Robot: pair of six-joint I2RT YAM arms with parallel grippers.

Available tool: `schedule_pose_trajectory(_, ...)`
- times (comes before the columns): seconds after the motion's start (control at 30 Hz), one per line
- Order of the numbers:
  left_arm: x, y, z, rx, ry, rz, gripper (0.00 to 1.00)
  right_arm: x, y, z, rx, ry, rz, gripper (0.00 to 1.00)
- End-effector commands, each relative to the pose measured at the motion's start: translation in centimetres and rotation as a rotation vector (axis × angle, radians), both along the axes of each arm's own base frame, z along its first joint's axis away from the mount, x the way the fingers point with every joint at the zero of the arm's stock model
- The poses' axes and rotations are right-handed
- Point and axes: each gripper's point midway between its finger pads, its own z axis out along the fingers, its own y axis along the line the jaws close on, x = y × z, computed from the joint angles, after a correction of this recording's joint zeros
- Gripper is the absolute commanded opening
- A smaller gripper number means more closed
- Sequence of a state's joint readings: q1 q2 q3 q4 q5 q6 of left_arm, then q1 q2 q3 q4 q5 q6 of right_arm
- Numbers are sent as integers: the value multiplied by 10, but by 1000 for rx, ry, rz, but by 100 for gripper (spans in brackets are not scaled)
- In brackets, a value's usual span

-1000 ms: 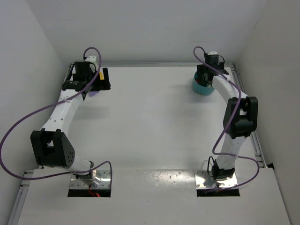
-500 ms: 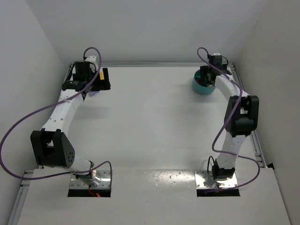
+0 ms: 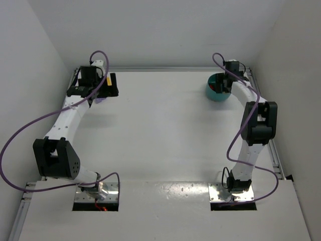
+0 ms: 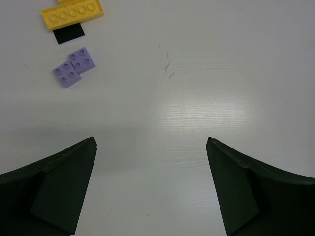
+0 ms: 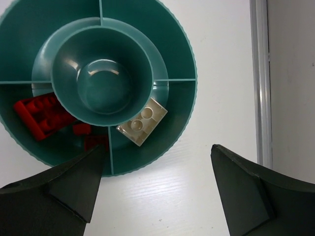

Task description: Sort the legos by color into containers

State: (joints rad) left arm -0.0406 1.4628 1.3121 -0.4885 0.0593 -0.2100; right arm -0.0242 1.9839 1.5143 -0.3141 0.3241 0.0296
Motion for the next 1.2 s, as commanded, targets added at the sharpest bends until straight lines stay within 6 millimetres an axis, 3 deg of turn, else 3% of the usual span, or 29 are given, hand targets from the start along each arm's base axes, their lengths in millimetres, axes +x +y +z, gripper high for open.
schedule_pose_trajectory(0.0, 7, -4, 13, -3, -36, -12, 100, 2, -4, 4, 8, -27, 6, 89)
schedule_pose_trajectory(0.23, 8, -4, 9, -3, -27, -12, 100, -2, -12, 2, 14, -27, -6, 89)
schedule_pose_trajectory(0.43, 9, -10, 13, -16, -35, -23, 100, -4, -21, 14, 12, -56, -13, 89)
schedule_pose_trajectory(0.87, 10, -10, 9, -16, -26, -23, 100, -4, -54, 26, 9, -88, -89, 89)
schedule_pose_trajectory(1.17, 10, -12, 7, -21, -26, -31, 100, 11, -54, 65, 68, -217, -88, 89)
